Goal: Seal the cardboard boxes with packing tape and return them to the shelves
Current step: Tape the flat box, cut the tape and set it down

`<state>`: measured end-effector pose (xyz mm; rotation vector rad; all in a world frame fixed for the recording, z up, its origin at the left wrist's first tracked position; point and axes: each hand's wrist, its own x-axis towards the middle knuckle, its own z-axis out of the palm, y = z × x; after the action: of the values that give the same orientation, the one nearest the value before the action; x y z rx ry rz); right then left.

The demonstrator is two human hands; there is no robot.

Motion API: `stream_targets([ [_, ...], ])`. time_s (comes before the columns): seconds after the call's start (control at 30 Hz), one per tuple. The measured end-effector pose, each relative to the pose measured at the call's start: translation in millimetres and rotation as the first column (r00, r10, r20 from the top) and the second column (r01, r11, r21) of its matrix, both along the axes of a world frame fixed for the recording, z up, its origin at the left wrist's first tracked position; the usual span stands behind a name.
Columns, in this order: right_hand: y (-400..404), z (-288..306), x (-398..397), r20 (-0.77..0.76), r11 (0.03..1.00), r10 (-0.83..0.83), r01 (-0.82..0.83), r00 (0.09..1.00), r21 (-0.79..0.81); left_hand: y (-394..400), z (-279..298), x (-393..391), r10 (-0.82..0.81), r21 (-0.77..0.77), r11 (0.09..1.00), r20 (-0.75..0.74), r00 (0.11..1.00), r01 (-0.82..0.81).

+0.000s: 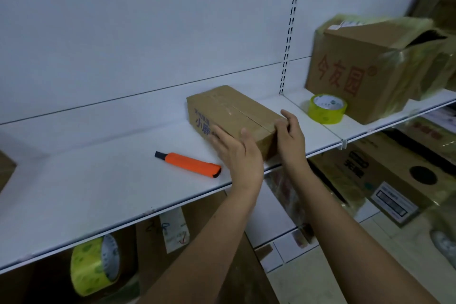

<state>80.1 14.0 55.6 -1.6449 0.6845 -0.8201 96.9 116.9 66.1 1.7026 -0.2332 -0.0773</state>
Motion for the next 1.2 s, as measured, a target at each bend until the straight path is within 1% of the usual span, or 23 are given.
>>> stream_targets([
  [0.03, 1, 2, -3, 0.039, 0.999, -0.008, 0.006, 0.999, 0.049, 1, 8, -2, -0.029, 0.056, 0.998, 0.013, 1.000, 0.028],
  [0.1, 11, 2, -10, 0.128, 0.991, -0.028, 0.011, 0.991, 0.132, 9, 24, -5, -0.090, 0.185, 0.981, 0.188, 0.978, 0.055],
  [0.17, 28, -1, -13, 0.232, 0.976, -0.021, -0.030, 0.973, 0.218, 24, 37, -3, -0.094, 0.257, 0.966, 0.329, 0.940, 0.006],
  [0.2, 38, -2, -13, 0.272, 0.969, -0.011, -0.058, 0.962, 0.241, 33, 44, 1, -0.060, 0.258, 0.966, 0.309, 0.949, -0.023],
  [0.3, 67, 3, -14, 0.279, 0.975, 0.079, -0.133, 0.957, 0.180, 68, 63, 23, -0.011, 0.139, 0.990, 0.087, 0.996, -0.001],
  [0.4, 80, 21, -11, 0.264, 0.951, 0.263, -0.296, 0.928, 0.093, 114, 80, 49, -0.067, 0.016, 0.998, 0.179, 0.982, 0.065],
  [0.47, 74, 51, -5, 0.254, 0.942, 0.286, -0.320, 0.924, 0.104, 148, 94, 67, -0.127, -0.069, 0.987, 0.196, 0.972, 0.143],
  [0.5, 66, 68, 0, 0.252, 0.933, 0.282, -0.326, 0.926, 0.155, 166, 101, 76, -0.164, -0.078, 0.980, 0.195, 0.967, 0.182],
  [0.57, 46, 99, 6, 0.282, 0.868, 0.338, -0.414, 0.898, 0.274, 199, 116, 89, -0.265, -0.014, 0.962, 0.197, 0.944, 0.273],
  [0.63, 32, 119, 6, 0.283, 0.785, 0.469, -0.542, 0.837, 0.299, 228, 128, 96, -0.365, 0.078, 0.931, 0.153, 0.919, 0.357],
  [0.7, 36, 125, 6, 0.212, 0.695, 0.614, -0.648, 0.761, 0.313, 249, 139, 100, -0.409, 0.144, 0.907, 0.092, 0.908, 0.395],
  [0.73, 44, 124, 7, 0.178, 0.663, 0.653, -0.669, 0.737, 0.336, 256, 142, 102, -0.382, 0.138, 0.919, 0.076, 0.921, 0.370],
  [0.77, 55, 121, 8, 0.155, 0.652, 0.662, -0.666, 0.733, 0.362, 260, 141, 104, -0.299, 0.107, 0.951, 0.066, 0.952, 0.291],
  [0.8, 67, 117, 11, 0.165, 0.656, 0.639, -0.644, 0.751, 0.393, 263, 136, 108, -0.145, 0.059, 0.988, 0.051, 0.988, 0.142],
  [0.83, 81, 112, 14, 0.194, 0.667, 0.596, -0.615, 0.779, 0.420, 264, 129, 110, 0.071, -0.011, 0.997, 0.010, 0.997, -0.070],
  [0.87, 96, 106, 16, 0.223, 0.682, 0.550, -0.587, 0.805, 0.437, 265, 121, 106, 0.292, -0.095, 0.950, -0.077, 0.953, -0.299],
  [0.9, 112, 99, 19, 0.248, 0.700, 0.507, -0.562, 0.826, 0.440, 265, 110, 98, 0.433, -0.178, 0.868, -0.181, 0.883, -0.463],
  [0.93, 130, 93, 21, 0.268, 0.716, 0.476, -0.546, 0.838, 0.436, 263, 96, 89, 0.477, -0.240, 0.808, -0.269, 0.837, -0.538],
  [1.0, 171, 82, 20, 0.290, 0.718, 0.470, -0.552, 0.833, 0.423, 246, 73, 62, 0.381, -0.346, 0.793, -0.361, 0.851, -0.501],
  [1.07, 211, 70, 17, 0.281, 0.677, 0.561, -0.627, 0.779, 0.385, 228, 61, 43, 0.211, -0.445, 0.818, -0.356, 0.910, -0.364],
  [1.1, 228, 62, 14, 0.248, 0.648, 0.634, -0.678, 0.733, 0.348, 226, 58, 42, 0.174, -0.498, 0.802, -0.333, 0.927, -0.330],
  [1.13, 239, 55, 9, 0.201, 0.612, 0.706, -0.728, 0.678, 0.309, 233, 59, 46, 0.179, -0.517, 0.788, -0.325, 0.929, -0.333],
  [1.2, 243, 45, 2, 0.097, 0.567, 0.795, -0.790, 0.599, 0.234, 261, 63, 58, 0.238, -0.466, 0.800, -0.332, 0.913, -0.378],
])
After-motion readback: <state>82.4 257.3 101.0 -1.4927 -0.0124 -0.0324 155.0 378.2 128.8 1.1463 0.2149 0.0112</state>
